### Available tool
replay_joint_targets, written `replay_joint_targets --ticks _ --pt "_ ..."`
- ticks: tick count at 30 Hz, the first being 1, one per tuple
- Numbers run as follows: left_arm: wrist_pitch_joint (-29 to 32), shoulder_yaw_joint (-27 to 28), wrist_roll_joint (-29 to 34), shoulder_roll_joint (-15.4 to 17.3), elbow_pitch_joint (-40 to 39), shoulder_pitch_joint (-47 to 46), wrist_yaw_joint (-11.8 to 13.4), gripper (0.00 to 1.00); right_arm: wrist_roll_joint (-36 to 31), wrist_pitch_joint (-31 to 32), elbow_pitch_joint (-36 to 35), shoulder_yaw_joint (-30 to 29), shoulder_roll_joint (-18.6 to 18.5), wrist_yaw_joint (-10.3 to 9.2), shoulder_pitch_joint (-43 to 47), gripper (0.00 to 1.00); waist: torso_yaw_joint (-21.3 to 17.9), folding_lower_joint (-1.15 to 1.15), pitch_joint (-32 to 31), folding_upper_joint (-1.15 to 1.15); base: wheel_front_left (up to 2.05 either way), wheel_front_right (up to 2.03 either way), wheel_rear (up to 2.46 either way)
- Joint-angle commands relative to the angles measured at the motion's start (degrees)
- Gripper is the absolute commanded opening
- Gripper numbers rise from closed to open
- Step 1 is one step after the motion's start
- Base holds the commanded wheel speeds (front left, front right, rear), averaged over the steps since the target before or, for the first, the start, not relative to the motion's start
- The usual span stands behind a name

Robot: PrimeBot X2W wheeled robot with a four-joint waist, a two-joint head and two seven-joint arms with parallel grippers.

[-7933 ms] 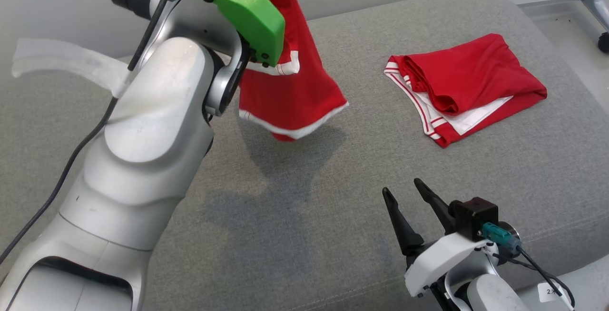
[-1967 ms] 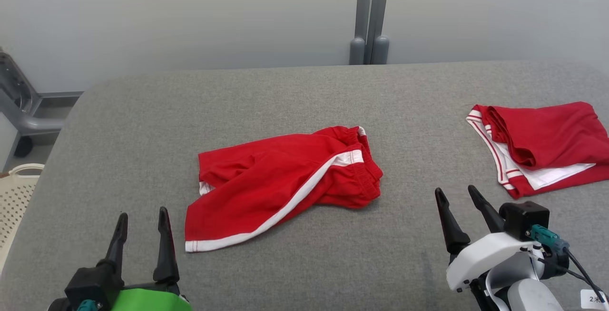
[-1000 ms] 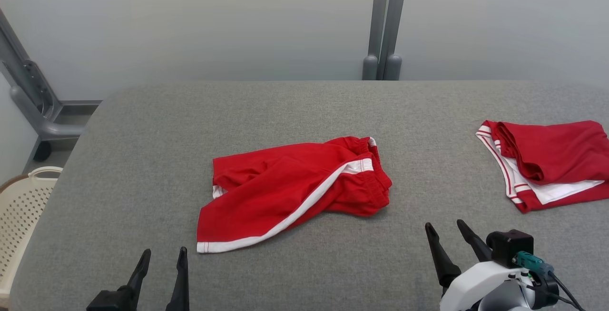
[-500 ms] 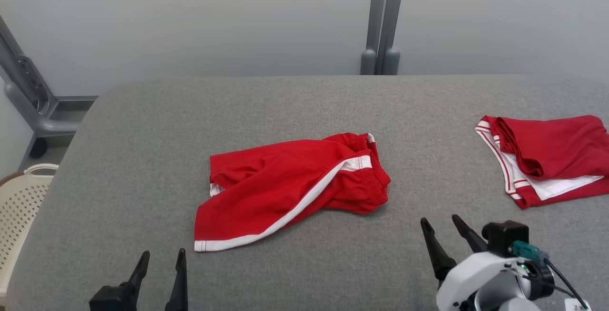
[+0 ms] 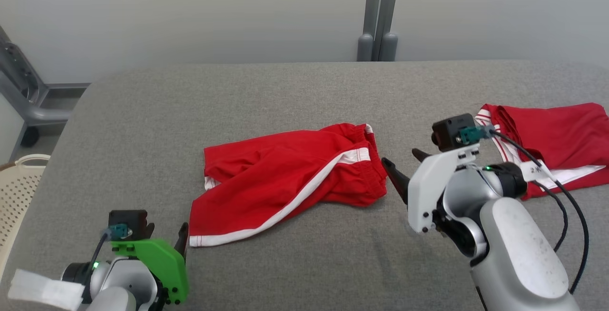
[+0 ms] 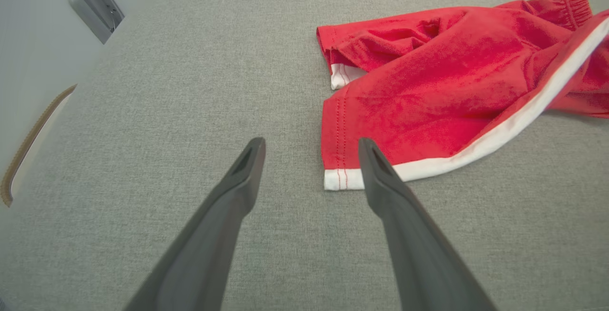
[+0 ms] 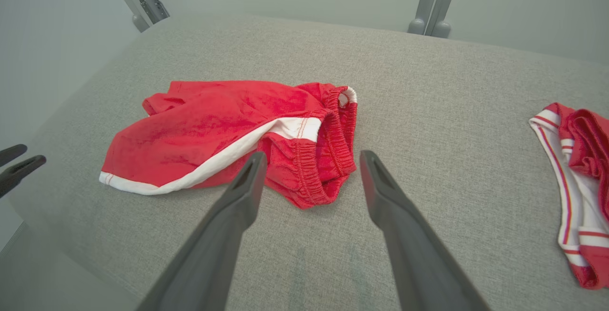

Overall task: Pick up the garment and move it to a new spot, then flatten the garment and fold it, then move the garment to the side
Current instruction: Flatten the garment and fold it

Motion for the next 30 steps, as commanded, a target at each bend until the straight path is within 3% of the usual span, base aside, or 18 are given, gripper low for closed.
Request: replay_joint_targets --ticks 1,6,13,15,16,17,19,21,25,30 --pt "2.1 -0.2 -0.1 0.0 1.0 -1.9 0.6 1.00 -1.0 1.4 -0.3 0.5 -0.1 -0.03 -2.2 1.00 0.0 0.00 1.0 0.00 0.00 0.00 0.00" --pt "8.9 -1.2 -0.9 -0.7 4.1 -5.6 1.4 1.00 -2.7 4.4 -0.1 1.8 -0.1 -0.03 -7.3 1.00 0.0 0.00 3.5 0.00 0.00 0.00 0.00" --pt "11.4 -2.2 -1.4 -1.9 6.3 -8.0 0.9 0.98 -4.2 5.3 1.2 2.2 -0.1 -0.03 -11.1 1.00 -0.1 0.00 5.9 0.00 0.00 0.00 0.00" --pt "11.7 -2.4 -1.4 -2.1 7.3 -8.7 1.1 0.90 -4.4 5.2 1.9 2.2 -0.1 -0.03 -11.9 1.00 -0.2 0.00 6.6 0.00 0.00 0.00 0.00" --pt "12.0 -2.6 -1.3 -2.4 8.4 -9.4 1.5 0.68 -4.4 5.3 2.5 2.6 -0.1 -0.03 -12.5 1.00 -0.3 0.00 7.2 0.00 0.00 0.00 0.00" --pt "12.0 -2.6 -1.3 -2.4 8.4 -9.4 1.5 0.68 -4.4 5.3 2.5 2.6 -0.1 -0.03 -12.5 1.00 -0.3 0.00 7.2 0.00 0.00 0.00 0.00" --pt "12.2 -2.7 -1.2 -2.5 9.5 -9.9 1.7 0.52 -4.2 5.3 3.2 2.9 -0.1 -0.03 -13.1 1.00 -0.5 0.00 7.9 0.00 0.00 0.00 0.00" --pt "12.3 -2.9 -1.2 -2.6 10.5 -10.4 1.9 0.44 -4.1 5.3 3.8 3.3 -0.1 -0.03 -13.6 1.00 -0.6 0.00 8.4 0.00 0.00 0.00 0.00" --pt "12.6 -3.1 -1.9 -3.2 12.1 -11.1 1.4 0.02 -3.4 6.2 5.0 4.4 -0.1 -0.03 -14.6 1.00 -0.7 0.00 9.3 0.00 0.00 0.00 0.00" --pt "12.0 -3.5 -2.1 -3.7 13.8 -11.6 1.2 0.00 -2.5 9.4 7.0 4.6 -0.1 -0.03 -15.8 1.00 -0.5 0.00 10.1 0.00 0.00 0.00 0.00"
